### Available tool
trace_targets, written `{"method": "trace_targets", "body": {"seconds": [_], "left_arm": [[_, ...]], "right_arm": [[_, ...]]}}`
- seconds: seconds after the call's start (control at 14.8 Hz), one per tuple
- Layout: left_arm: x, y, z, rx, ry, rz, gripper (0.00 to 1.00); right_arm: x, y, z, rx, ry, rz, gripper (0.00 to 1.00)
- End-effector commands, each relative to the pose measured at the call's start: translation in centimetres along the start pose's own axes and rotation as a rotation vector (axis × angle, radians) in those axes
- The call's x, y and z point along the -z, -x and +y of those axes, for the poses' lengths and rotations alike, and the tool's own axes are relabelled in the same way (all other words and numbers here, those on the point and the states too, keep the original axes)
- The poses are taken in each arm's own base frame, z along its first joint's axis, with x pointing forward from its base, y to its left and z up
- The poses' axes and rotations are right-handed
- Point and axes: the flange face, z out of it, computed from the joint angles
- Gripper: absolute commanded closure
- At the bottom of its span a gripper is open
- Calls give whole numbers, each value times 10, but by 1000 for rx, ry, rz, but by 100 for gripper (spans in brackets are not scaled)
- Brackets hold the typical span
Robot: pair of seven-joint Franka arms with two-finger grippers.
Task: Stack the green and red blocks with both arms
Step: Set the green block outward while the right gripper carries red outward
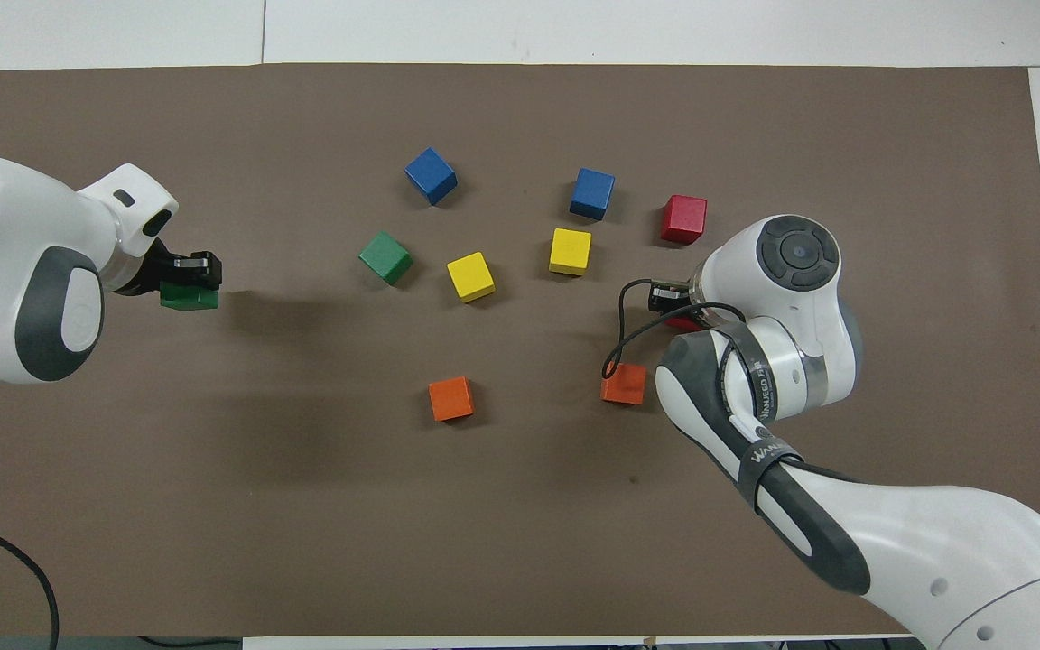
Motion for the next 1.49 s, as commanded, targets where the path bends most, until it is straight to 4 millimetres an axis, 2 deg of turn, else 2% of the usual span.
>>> {"method": "trace_targets", "body": {"seconds": [0.0,0.07,0.14,0.27,0.34,0.41,0.47,0.54,0.68,0.81,0.88,0.95,1.15,1.22,1.28,1.42], "left_arm": [[-22,-7,-3,-32,3,20,100],[-29,-5,-3,-27,4,14,100],[-37,-2,-4,-27,4,8,100],[-50,4,-19,-6,5,26,100],[-52,4,-20,-5,5,25,100],[-53,4,-18,-8,5,26,93],[-53,4,-19,-6,5,25,40],[-52,4,-20,-2,5,25,0],[-39,-4,-15,-6,4,35,0],[-5,-23,-11,39,15,-3,0],[8,-36,16,137,14,-26,0],[19,-42,57,248,17,-16,0],[20,-44,144,460,28,-8,0],[20,-51,171,537,36,-3,0],[16,-55,193,633,36,0,0],[5,-56,205,700,41,6,0]], "right_arm": [[48,-15,52,82,-9,5,100],[70,-22,83,114,-15,10,100],[82,-27,115,159,-15,-4,100],[85,-36,177,220,-18,-16,100],[81,-37,200,233,-19,-11,100],[77,-36,215,241,-19,8,100],[73,-37,228,236,-17,39,100],[69,-37,232,227,-15,50,100],[56,-37,236,219,-13,40,100],[39,-42,246,207,-9,46,100],[28,-44,248,214,-7,40,100],[22,-47,251,229,-3,52,100],[4,-50,260,230,2,48,100],[0,-51,260,236,2,49,100],[-2,-51,260,235,2,48,100],[-2,-52,257,235,2,46,100]]}}
